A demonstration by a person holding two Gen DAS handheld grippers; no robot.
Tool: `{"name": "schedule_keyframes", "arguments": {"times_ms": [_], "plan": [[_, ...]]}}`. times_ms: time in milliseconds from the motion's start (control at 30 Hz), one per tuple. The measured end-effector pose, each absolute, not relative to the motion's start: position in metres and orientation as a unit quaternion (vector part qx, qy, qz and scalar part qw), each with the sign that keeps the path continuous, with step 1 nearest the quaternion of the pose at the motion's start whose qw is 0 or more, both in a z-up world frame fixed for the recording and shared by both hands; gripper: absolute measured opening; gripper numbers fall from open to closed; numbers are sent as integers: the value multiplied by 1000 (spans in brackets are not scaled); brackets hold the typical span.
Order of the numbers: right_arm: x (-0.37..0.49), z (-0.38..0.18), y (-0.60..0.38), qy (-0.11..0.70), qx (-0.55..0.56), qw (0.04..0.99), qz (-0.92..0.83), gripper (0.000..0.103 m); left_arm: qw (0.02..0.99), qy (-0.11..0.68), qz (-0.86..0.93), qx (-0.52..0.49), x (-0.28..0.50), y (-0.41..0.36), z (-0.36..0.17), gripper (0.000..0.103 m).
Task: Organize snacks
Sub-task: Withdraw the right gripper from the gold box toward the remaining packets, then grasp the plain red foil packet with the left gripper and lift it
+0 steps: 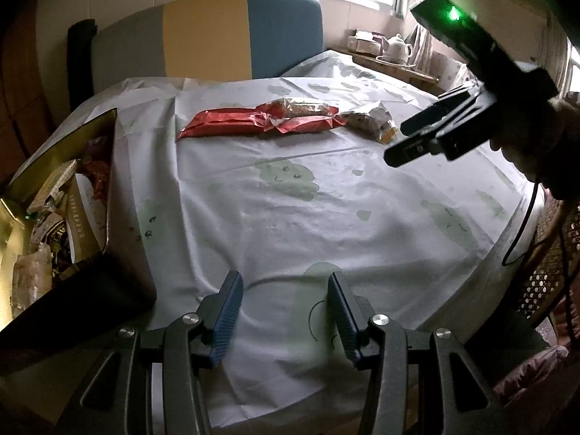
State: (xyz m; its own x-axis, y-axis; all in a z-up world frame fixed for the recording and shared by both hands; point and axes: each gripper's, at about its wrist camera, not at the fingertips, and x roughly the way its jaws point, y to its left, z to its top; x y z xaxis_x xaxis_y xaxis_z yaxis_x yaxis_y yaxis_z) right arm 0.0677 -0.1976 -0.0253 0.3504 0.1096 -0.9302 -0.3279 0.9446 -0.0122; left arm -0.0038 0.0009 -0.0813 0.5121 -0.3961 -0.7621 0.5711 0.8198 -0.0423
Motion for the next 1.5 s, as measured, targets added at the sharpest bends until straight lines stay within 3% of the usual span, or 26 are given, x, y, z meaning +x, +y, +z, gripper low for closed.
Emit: {"name": "schedule_keyframes", "arguments": {"times_ms": [267, 833, 1233, 1500], "plan": [[75, -57, -223, 577, -112, 803, 96, 79, 859, 420, -269, 116, -3, -5, -80, 51], [79, -57, -222, 574, -131, 803, 88, 86, 844, 457, -246, 136, 5, -16, -75, 52], [80, -58, -223, 577, -136, 800, 87, 87, 842, 430, -265, 188, 47, -42, -17, 52], [78, -51, -221, 568, -135, 806, 91, 87, 829, 458, -238, 217, 113, -51, -16, 64]]}}
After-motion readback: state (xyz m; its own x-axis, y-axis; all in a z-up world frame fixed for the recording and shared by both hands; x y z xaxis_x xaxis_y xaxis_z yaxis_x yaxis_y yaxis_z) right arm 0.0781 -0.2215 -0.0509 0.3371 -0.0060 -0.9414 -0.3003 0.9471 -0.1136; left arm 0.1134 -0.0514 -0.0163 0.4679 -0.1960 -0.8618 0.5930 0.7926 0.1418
